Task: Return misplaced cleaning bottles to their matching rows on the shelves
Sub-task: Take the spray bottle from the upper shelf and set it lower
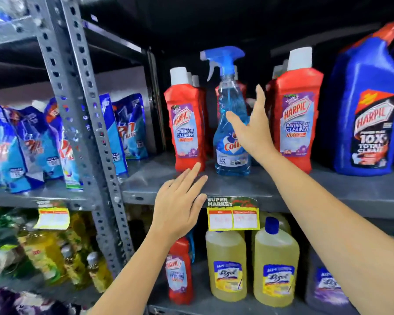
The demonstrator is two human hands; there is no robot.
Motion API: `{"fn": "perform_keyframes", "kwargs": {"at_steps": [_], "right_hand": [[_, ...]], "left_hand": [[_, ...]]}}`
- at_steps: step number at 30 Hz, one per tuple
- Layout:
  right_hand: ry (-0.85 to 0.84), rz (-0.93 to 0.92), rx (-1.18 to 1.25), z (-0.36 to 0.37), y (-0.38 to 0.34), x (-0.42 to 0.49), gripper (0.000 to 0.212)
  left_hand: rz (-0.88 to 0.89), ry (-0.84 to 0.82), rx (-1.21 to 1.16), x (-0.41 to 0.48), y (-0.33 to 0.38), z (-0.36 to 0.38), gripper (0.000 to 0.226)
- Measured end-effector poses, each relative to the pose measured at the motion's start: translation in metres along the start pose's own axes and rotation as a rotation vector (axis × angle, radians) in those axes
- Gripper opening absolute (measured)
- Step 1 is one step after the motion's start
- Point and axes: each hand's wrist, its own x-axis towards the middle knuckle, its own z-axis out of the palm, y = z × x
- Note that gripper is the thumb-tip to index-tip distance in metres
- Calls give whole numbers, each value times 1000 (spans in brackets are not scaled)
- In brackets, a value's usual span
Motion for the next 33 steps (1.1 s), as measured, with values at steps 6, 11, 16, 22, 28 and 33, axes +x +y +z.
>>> {"fn": "perform_keyframes", "kwargs": {"at_steps": [6, 11, 16, 22, 28, 33], "right_hand": [[-198, 240, 100, -10, 11, 6, 44], [-319, 229, -63, -21, 6, 6, 71], [-316, 236, -144, -24, -6, -1, 73], [-73, 71, -236, -23, -27, -30, 75], [104, 22, 133, -56, -56, -97, 63], [-12, 147, 273, -87, -47, -178, 68]], "left_hand": [[39, 151, -49, 1, -5, 11, 40], [29, 174, -43, 0, -5, 14, 38], [32, 205, -49, -1, -5, 15, 37], [-19, 175, -64, -4, -1, 12, 36], [-15, 170, -219, -48, 6, 25, 48], [-44, 20, -330, -134, 24, 58, 45]]}}
